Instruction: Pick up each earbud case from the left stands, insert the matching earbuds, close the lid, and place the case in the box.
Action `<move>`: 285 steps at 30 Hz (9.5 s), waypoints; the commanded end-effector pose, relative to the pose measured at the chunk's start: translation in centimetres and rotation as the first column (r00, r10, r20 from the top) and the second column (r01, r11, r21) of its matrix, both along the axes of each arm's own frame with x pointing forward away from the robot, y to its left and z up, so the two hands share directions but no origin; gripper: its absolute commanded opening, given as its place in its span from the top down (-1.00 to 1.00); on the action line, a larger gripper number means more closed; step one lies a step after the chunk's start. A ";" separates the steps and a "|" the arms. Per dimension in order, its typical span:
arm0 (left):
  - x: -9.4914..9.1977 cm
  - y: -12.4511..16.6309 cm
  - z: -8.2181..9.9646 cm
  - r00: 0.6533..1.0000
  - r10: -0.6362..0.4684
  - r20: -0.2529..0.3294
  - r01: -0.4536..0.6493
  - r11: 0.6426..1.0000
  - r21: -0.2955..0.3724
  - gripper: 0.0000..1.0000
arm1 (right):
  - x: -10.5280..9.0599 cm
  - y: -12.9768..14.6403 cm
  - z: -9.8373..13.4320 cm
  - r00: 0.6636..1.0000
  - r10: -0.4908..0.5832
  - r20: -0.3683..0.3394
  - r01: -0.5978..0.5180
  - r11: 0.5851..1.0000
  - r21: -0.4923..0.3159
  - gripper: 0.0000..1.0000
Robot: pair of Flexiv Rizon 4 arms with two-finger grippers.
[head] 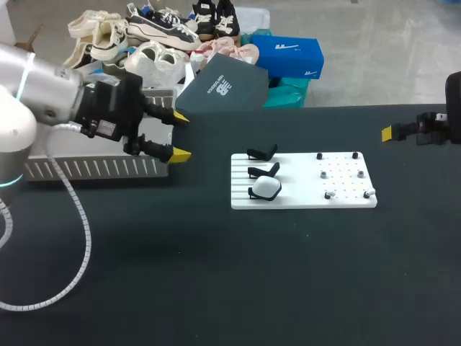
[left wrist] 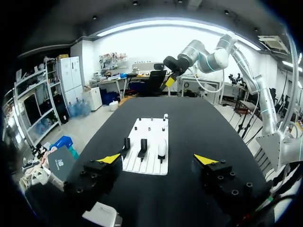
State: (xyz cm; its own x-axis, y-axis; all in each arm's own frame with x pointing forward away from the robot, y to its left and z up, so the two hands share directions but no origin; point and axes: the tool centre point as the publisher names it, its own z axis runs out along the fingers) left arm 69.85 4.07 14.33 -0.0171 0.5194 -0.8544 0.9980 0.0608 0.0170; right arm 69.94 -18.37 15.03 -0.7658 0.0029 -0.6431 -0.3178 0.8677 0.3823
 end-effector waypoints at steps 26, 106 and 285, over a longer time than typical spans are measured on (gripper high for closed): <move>-0.8 -6.1 -7.3 0.997 -0.047 -0.066 0.047 0.999 -0.004 -0.51 | 0.1 -0.1 0.0 1.000 0.005 0.000 -0.005 1.000 0.003 -1.00; 0.5 -13.3 -12.5 0.997 -0.054 -0.055 0.051 0.997 -0.052 0.01 | 0.1 -0.1 0.0 1.000 0.005 0.000 -0.005 1.000 0.003 -1.00; -4.5 -16.1 -3.0 0.993 -0.116 0.020 0.113 0.900 -0.421 1.00 | -7.7 16.8 -0.3 0.943 0.333 0.001 -0.327 0.928 -0.179 -1.00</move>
